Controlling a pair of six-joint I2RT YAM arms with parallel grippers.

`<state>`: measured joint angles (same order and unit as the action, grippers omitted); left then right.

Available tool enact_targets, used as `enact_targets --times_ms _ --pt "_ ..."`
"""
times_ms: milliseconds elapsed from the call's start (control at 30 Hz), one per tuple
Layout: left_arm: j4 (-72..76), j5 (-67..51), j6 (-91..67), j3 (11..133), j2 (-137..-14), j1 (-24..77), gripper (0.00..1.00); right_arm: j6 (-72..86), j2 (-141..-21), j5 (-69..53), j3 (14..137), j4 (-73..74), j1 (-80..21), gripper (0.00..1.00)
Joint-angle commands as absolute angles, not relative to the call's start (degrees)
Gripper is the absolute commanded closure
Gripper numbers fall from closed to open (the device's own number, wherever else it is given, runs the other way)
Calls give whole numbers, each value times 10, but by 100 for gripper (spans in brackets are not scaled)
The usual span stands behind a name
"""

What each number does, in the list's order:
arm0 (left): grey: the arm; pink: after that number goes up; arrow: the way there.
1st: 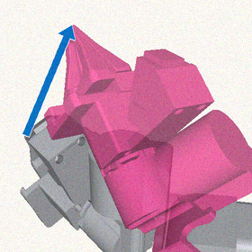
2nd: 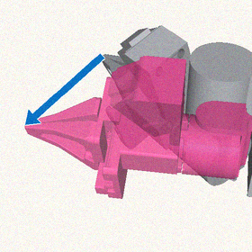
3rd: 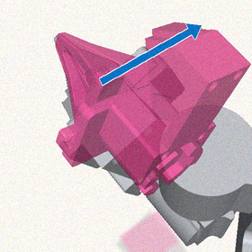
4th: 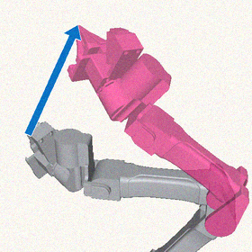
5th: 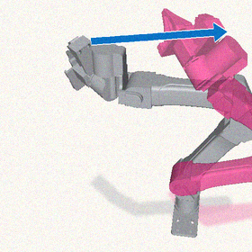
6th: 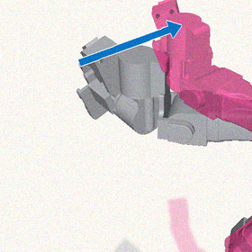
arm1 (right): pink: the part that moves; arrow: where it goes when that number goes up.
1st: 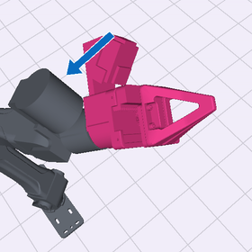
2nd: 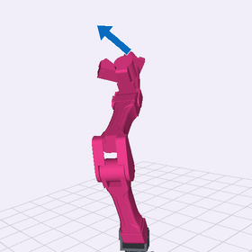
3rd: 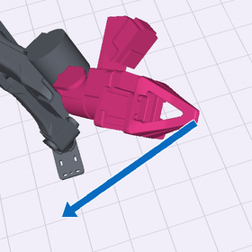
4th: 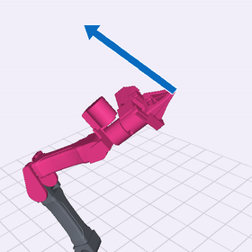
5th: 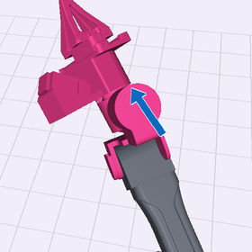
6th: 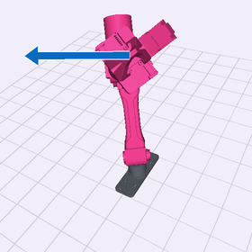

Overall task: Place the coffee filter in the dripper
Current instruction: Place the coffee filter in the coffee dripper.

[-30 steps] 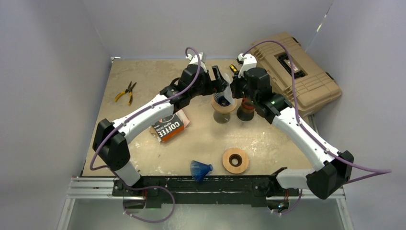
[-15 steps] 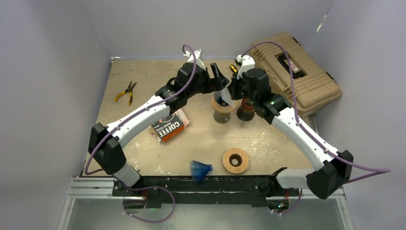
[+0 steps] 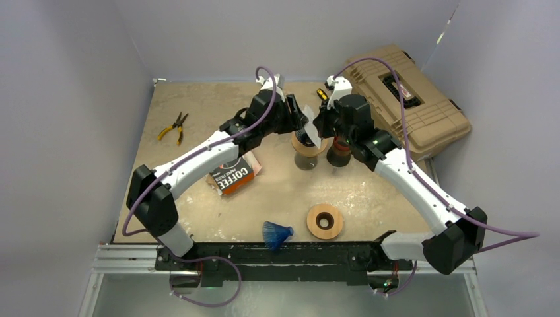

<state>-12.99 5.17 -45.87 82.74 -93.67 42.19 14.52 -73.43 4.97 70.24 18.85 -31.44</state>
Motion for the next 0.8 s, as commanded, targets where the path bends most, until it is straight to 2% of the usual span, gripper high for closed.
enact_targets --times_ms 0,300,600,767 --pt "-142 79 -454 839 -918 425 53 156 -720 53 700 169 -316 100" --pt "-205 77 -424 917 -971 432 54 186 -712 17 690 162 -315 100" --pt "-240 68 -392 991 -1020 467 62 215 -710 5 683 155 -315 100" --pt "-262 89 -385 999 -1020 476 71 221 -705 8 683 151 -315 100"
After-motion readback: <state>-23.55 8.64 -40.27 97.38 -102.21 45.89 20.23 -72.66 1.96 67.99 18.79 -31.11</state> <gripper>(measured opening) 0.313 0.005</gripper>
